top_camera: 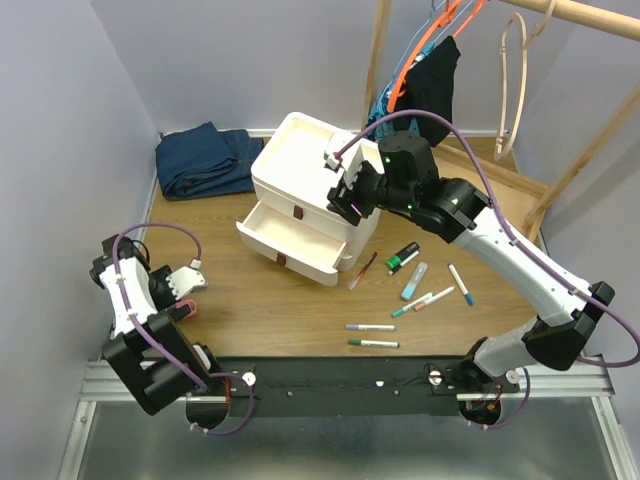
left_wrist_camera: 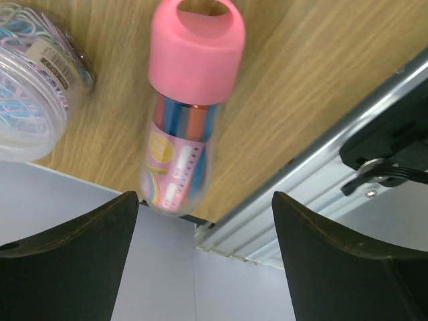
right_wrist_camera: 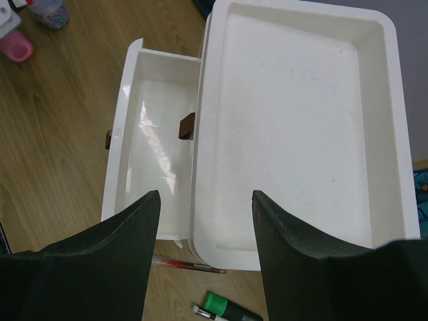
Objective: Sort the stationery into containers
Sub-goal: Pick up the stationery from the corner of the board.
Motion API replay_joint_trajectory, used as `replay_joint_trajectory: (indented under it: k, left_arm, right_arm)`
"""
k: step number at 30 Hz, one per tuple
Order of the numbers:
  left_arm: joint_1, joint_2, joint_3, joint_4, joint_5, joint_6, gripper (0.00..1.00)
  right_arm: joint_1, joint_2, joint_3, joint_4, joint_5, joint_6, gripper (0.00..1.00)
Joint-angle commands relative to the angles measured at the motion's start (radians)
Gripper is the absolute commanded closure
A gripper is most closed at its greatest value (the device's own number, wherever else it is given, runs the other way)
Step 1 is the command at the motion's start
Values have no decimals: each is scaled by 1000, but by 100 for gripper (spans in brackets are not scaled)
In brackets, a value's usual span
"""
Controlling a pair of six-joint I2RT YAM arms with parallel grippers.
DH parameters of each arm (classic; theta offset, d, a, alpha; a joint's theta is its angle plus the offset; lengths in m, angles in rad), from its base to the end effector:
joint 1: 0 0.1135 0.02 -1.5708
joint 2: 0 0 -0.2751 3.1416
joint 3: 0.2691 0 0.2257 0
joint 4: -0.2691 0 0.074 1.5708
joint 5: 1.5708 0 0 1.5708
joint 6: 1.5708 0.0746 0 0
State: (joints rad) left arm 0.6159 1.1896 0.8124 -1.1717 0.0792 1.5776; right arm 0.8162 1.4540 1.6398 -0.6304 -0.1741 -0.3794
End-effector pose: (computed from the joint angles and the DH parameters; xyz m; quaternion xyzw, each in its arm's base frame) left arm 0.1220 0.0791 0.1962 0.4625 0.8857 -0.0083 0.0402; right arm 0.2124 0.2448 0.4225 -0.5125 0.6702 0.1870 0.5032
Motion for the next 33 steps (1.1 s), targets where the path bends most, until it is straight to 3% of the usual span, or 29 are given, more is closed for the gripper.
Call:
replay_joint_trajectory:
  k: [1, 6, 16, 18, 20, 23, 29, 31, 33]
  left_arm:
    - [8, 53, 7, 59, -5, 16, 12]
    - [7, 100, -50, 107, -29, 42, 16]
    - [7, 183, -68, 173, -61, 42, 34]
    - [2, 171, -70, 161, -56, 48, 44]
    - [-1, 153, -61, 100, -36, 58, 58]
    - [-2, 70, -29, -8, 3, 77, 67]
    - [-4, -125, 134, -363, 108, 232, 71]
    - [-31, -140, 220, -367, 146, 171, 73]
    - [-38, -153, 260, -365, 155, 228, 74]
  right_arm:
    - [0, -21, -3, 3, 10, -19, 35]
    - [0, -26, -26, 14, 18, -29, 35]
    - [0, -26, -72, 46, 19, -27, 36]
    - [-2, -30, -83, 58, 24, -29, 36]
    - [-2, -35, -98, 64, 25, -32, 37]
    - [0, -49, -115, 77, 35, -35, 37]
    - [0, -89, -156, 84, 53, -50, 38]
    - [-2, -101, -188, 96, 74, -58, 39]
    - [0, -124, -216, 129, 119, -55, 40]
